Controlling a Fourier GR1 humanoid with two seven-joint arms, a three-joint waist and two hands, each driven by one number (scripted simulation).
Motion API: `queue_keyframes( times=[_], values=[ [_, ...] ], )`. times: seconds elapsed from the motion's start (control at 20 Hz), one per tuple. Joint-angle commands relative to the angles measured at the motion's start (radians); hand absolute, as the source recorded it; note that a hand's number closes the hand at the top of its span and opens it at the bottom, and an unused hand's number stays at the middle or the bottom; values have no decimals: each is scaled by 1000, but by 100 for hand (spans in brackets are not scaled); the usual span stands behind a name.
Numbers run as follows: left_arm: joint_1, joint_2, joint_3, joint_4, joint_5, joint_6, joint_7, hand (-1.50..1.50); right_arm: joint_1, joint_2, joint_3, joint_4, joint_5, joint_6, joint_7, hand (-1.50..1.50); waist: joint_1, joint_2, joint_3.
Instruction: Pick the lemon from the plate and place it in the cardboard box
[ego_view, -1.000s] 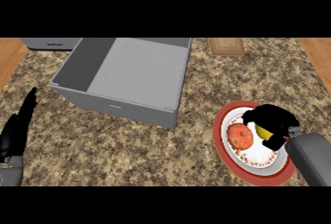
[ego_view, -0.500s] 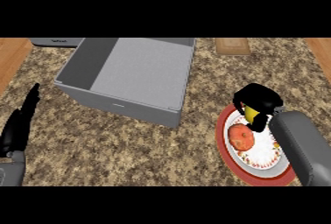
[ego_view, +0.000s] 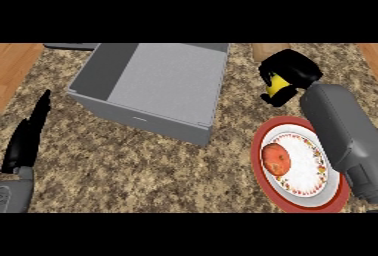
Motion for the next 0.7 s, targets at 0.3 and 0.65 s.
queue_keyframes(
  times=[0.3, 0.65],
  values=[
    [-31, -8, 2, 20, -17, 15, 25, 0, -203, 39, -135, 97, -136, -122, -231, 150, -20, -8, -1],
    [30, 14, 26, 18, -6, -9, -22, 0, -337, 153, -149, 178, -177, -20, -190, 150, -28, -12, -2]
  ],
)
